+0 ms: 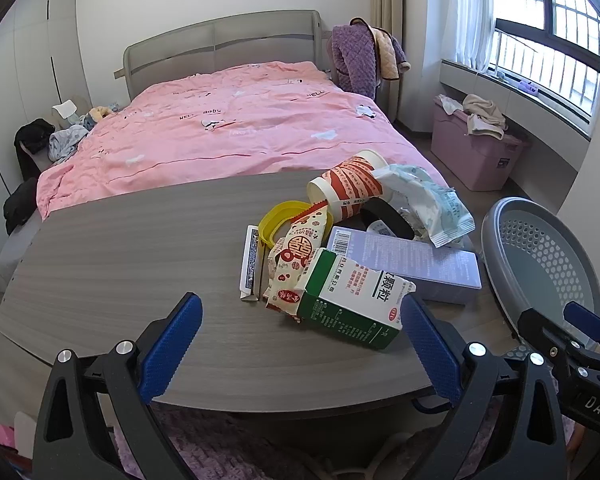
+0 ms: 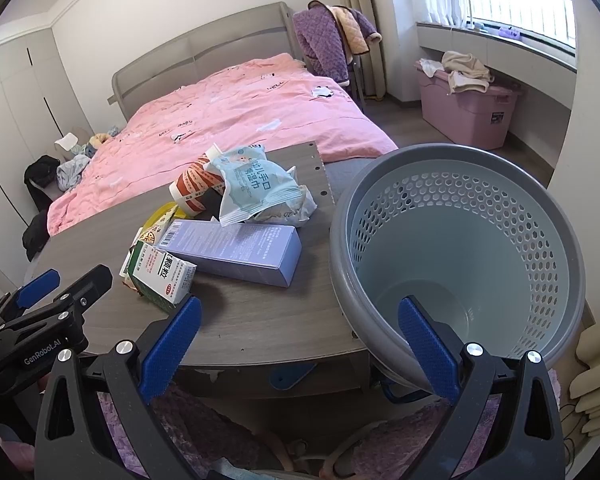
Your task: Collect trash
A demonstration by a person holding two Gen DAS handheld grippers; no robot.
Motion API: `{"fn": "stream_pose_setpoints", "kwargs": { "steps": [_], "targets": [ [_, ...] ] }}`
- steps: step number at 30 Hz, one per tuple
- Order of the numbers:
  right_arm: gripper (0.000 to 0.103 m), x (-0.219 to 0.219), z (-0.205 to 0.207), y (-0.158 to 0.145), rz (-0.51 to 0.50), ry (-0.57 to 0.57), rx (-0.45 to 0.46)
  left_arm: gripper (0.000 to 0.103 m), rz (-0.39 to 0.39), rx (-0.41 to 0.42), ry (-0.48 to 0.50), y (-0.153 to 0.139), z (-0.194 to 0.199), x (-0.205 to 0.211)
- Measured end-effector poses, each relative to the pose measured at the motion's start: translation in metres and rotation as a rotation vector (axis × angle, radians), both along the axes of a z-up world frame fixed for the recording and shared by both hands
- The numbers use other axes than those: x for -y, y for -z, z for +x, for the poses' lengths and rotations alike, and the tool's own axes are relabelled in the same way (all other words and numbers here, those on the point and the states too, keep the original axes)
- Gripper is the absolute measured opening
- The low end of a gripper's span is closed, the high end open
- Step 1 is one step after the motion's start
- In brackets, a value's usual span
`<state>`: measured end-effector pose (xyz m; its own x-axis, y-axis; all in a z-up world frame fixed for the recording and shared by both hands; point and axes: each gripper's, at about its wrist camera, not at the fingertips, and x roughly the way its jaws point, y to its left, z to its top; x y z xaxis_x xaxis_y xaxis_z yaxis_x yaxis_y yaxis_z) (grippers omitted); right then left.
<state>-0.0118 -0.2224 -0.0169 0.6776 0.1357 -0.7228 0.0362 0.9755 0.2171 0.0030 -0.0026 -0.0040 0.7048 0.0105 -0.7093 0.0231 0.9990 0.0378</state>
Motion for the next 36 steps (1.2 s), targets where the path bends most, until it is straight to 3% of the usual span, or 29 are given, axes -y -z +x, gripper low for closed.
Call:
{"fn": "stream_pose_setpoints", "kwargs": {
  "steps": [36],
  "targets": [
    [0.097, -0.0025, 0.0070, 0.0062, 0.007, -0.007, -0.014, 0.095, -0.008, -0.023, -0.009, 0.0086, 0.0057, -0.0041]
  ]
}}
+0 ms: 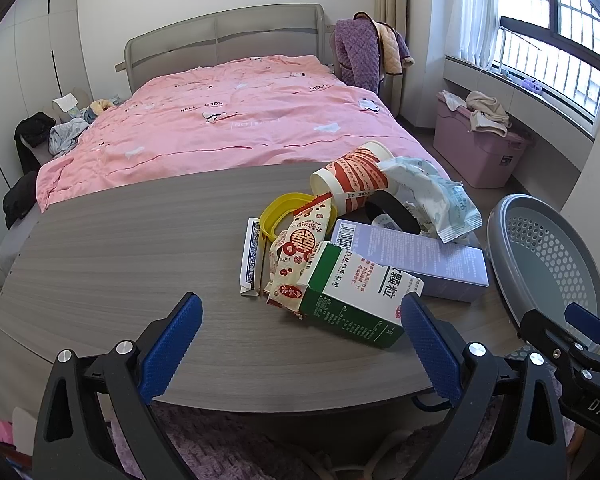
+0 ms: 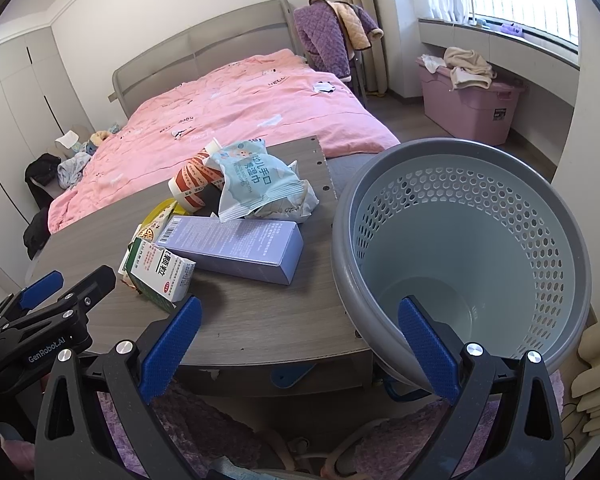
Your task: Collect trash
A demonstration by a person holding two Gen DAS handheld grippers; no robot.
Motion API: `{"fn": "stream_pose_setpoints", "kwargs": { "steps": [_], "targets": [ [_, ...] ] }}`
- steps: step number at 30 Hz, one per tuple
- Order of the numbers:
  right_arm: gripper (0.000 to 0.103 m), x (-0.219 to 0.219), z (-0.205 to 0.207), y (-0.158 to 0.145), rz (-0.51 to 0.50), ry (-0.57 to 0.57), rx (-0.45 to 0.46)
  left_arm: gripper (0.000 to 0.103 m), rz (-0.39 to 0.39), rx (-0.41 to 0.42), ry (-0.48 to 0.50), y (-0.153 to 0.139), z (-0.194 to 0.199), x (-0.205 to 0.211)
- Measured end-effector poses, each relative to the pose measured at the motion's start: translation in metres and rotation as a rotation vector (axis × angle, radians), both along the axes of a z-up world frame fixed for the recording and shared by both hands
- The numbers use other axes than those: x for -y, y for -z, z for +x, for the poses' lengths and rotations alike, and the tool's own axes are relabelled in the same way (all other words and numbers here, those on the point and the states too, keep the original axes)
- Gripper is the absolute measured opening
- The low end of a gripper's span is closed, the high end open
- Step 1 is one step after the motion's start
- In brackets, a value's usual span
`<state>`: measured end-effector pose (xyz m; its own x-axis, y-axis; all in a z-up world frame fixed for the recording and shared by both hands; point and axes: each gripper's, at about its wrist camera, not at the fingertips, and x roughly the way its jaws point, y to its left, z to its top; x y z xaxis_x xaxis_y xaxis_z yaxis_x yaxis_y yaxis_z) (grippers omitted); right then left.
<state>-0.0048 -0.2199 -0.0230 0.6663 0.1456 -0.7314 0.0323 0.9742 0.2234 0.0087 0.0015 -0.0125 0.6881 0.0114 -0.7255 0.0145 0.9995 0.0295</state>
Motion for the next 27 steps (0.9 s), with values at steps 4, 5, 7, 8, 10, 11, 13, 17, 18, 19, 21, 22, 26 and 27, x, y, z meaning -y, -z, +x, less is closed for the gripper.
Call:
{"fn": "stream_pose_setpoints", "kwargs": {
  "steps": [4, 5, 7, 8, 10, 11, 13, 17, 18, 19, 21, 22, 26, 27],
  "targets": [
    [0.097, -0.001, 0.002, 0.001, 0.004, -0.010, -0.002, 0.095, 0.000, -0.001, -0.007, 0.000, -0.001, -0.001],
    [0.097, -0.001, 0.003, 0.002, 0.006, -0.014, -0.001, 0.095, -0.001, -0.001, -0.010, 0.001, 0.000, -0.002],
    [0.097, -0.001, 0.007, 0.003, 0.012, -0.028, 0.000, 0.095, -0.009, -0.009, -0.015, 0.002, 0.003, -0.005],
    [0.097, -0.001, 0.009, 0.002, 0.013, -0.033, 0.001, 0.095, -0.015, -0.017, -0.019, 0.003, 0.005, -0.008],
    [0.097, -0.001, 0.015, 0.001, 0.010, -0.049, 0.000, 0.095, -0.018, -0.027, -0.033, 0.005, 0.009, -0.013],
    [0.097, -0.002, 0.018, 0.001, 0.007, -0.057, 0.000, 0.095, -0.019, -0.030, -0.043, 0.005, 0.011, -0.017],
    [0.097, -0.004, 0.026, -0.002, 0.004, -0.074, 0.008, 0.095, -0.023, -0.031, -0.064, 0.005, 0.014, -0.026],
    [0.097, -0.009, 0.044, -0.009, 0.000, -0.104, 0.030, 0.095, -0.018, -0.024, -0.117, 0.002, 0.019, -0.044],
    [0.097, -0.009, 0.049, -0.010, 0.001, -0.109, 0.033, 0.095, -0.023, -0.024, -0.131, 0.001, 0.021, -0.049],
    [0.097, -0.010, 0.054, -0.011, -0.001, -0.113, 0.035, 0.095, -0.030, -0.024, -0.140, 0.000, 0.021, -0.054],
    [0.097, -0.011, 0.066, -0.013, -0.012, -0.121, 0.041, 0.095, -0.048, -0.024, -0.159, 0.000, 0.025, -0.060],
    [0.097, -0.012, 0.073, -0.013, -0.016, -0.124, 0.039, 0.095, -0.053, -0.023, -0.167, 0.000, 0.026, -0.062],
    [0.096, -0.014, 0.101, -0.009, -0.012, -0.137, 0.004, 0.095, -0.040, -0.024, -0.170, 0.001, 0.031, -0.061],
    [0.095, -0.015, 0.108, -0.007, -0.014, -0.140, -0.004, 0.095, -0.034, -0.025, -0.169, 0.002, 0.032, -0.061]
  ]
}}
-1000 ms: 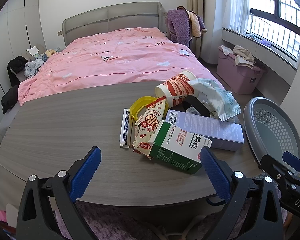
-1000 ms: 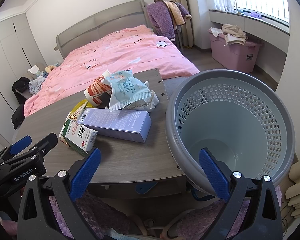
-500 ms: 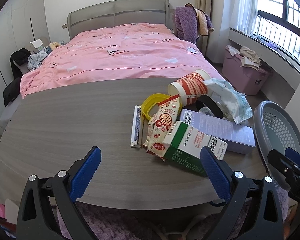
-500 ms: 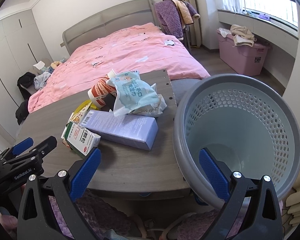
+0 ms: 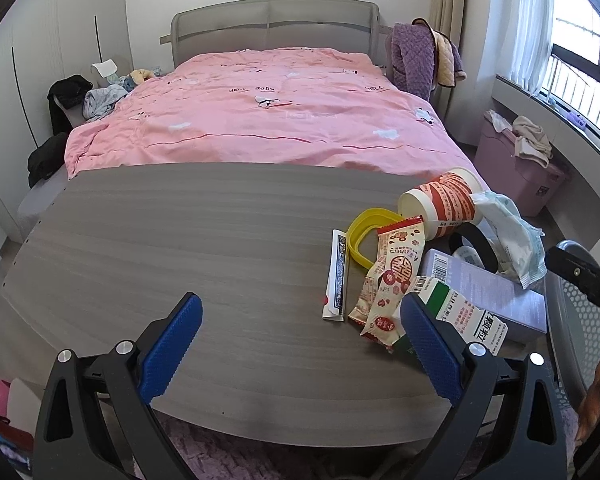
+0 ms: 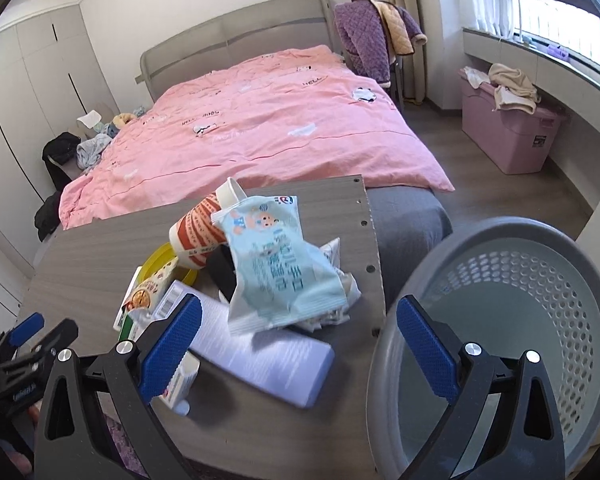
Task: Collect trash
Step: 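Grasp the light-blue wet-wipes packet with the right gripper, then lift the wipes packet with the right gripper while the left gripper grasps the green medicine box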
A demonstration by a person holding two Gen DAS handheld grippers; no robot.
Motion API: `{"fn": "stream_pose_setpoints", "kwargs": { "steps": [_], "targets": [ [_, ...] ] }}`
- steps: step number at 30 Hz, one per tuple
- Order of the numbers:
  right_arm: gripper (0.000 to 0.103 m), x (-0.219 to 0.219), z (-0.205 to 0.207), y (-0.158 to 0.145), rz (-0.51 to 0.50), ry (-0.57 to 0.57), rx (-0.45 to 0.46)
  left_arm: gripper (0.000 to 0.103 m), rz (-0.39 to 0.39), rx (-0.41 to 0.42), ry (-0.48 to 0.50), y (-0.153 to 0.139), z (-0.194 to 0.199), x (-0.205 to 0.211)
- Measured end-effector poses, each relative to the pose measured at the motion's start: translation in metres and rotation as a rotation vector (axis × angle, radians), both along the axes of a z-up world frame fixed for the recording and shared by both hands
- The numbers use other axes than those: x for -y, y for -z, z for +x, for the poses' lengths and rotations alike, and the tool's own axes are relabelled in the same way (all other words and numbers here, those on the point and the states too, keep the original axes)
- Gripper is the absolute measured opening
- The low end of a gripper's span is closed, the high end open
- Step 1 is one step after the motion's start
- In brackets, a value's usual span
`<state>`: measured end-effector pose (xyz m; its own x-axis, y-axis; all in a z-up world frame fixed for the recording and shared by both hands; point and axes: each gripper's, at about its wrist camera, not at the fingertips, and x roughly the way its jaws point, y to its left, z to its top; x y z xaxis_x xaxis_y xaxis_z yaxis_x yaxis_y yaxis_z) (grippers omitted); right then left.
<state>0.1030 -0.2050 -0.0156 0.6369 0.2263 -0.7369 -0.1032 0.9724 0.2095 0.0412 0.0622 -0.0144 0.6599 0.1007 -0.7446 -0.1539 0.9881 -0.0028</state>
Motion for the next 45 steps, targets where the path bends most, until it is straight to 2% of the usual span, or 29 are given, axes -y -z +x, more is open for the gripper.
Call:
{"fn": "stream_pose_setpoints", "kwargs": {
  "steps": [3, 12, 15, 21, 22, 32, 40, 45],
  "targets": [
    [0.094, -0.006, 0.014, 0.003, -0.025, -0.013, -0.016, 0.095, 0.013, -0.012, 0.003, 0.003, 0.004, 0.003],
    [0.079, -0.021, 0.042, 0.012, -0.053, -0.053, -0.073, 0.095, 0.012, -0.026, 0.025, 0.006, 0.009, 0.008],
    [0.064, -0.025, 0.048, 0.014, -0.067, -0.068, -0.090, 0.095, 0.003, -0.033, 0.040, 0.008, 0.008, 0.010],
    [0.060, -0.029, 0.045, 0.011, -0.078, -0.080, -0.058, 0.095, -0.001, -0.037, 0.065, 0.009, 0.006, 0.016],
    [0.056, -0.030, 0.044, 0.009, -0.079, -0.081, -0.051, 0.095, -0.003, -0.038, 0.067, 0.009, 0.005, 0.016],
    [0.056, -0.020, 0.026, -0.004, -0.034, -0.053, -0.012, 0.095, -0.022, -0.020, 0.116, 0.007, -0.004, 0.023],
    [0.056, 0.003, -0.012, -0.020, 0.022, 0.007, 0.022, 0.095, -0.065, -0.009, 0.241, 0.010, -0.015, 0.040],
    [0.056, 0.016, -0.038, -0.024, 0.039, 0.037, 0.038, 0.095, -0.048, -0.015, 0.323, 0.017, -0.018, 0.057]
  ]
}}
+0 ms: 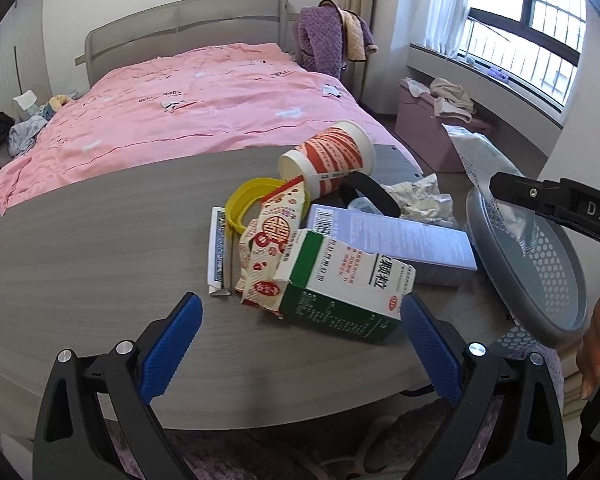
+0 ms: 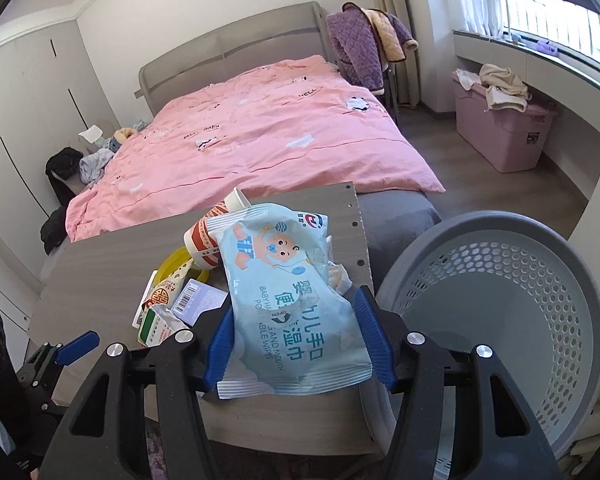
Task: Collect trash
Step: 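Lift the wipes packet with the right gripper while the left gripper grasps the green medicine box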
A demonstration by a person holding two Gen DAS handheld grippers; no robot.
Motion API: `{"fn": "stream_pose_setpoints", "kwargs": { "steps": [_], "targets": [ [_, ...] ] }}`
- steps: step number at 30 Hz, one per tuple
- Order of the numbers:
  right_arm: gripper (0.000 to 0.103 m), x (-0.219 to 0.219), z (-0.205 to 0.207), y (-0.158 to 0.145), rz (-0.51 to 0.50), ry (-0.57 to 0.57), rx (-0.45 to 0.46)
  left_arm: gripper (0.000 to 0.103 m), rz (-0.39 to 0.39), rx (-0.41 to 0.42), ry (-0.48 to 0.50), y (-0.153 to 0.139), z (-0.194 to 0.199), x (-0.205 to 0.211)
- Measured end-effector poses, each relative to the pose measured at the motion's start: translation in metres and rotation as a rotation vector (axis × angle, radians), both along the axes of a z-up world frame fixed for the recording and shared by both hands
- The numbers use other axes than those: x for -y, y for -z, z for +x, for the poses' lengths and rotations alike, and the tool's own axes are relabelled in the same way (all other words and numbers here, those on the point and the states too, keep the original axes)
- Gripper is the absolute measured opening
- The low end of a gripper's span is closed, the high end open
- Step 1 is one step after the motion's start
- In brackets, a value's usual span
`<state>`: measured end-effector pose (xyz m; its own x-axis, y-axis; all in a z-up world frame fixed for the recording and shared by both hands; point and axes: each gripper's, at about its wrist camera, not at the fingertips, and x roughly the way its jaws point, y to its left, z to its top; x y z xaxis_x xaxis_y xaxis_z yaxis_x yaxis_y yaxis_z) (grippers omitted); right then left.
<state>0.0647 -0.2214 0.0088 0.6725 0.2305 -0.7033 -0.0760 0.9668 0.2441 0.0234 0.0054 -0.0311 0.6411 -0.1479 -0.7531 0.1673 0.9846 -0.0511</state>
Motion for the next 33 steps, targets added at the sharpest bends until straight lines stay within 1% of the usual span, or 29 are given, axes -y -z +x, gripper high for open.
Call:
{"fn": "stream_pose_setpoints", "kwargs": {
  "steps": [4, 7, 11, 16, 18, 24, 33],
  "targets": [
    [0.056, 0.011, -0.020, -0.001, 0.017, 0.026, 0.009, 0.095, 0.010, -0.006, 0.055, 0.008, -0.001, 0.015],
    [0.056, 0.018, -0.029, 0.001, 0.027, 0.037, 0.004, 0.095, 0.013, -0.013, 0.074, 0.012, 0.001, 0.019],
    [0.056, 0.024, -0.037, 0.005, 0.042, 0.044, -0.001, 0.095, 0.018, -0.013, 0.079, 0.018, 0.005, 0.025],
    [0.056, 0.028, -0.042, 0.005, 0.063, 0.043, 0.003, 0.095, 0.061, -0.019, 0.082, 0.025, 0.010, 0.032],
    [0.056, 0.028, -0.042, 0.005, 0.069, 0.041, 0.002, 0.095, 0.066, -0.028, 0.084, 0.028, 0.015, 0.033],
    [0.056, 0.030, -0.040, 0.010, 0.078, 0.035, -0.009, 0.095, 0.064, -0.040, 0.077, 0.036, 0.024, 0.036],
    [0.056, 0.029, -0.038, 0.014, 0.083, 0.026, -0.017, 0.094, 0.009, -0.041, 0.070, 0.038, 0.029, 0.029]
  ]
}}
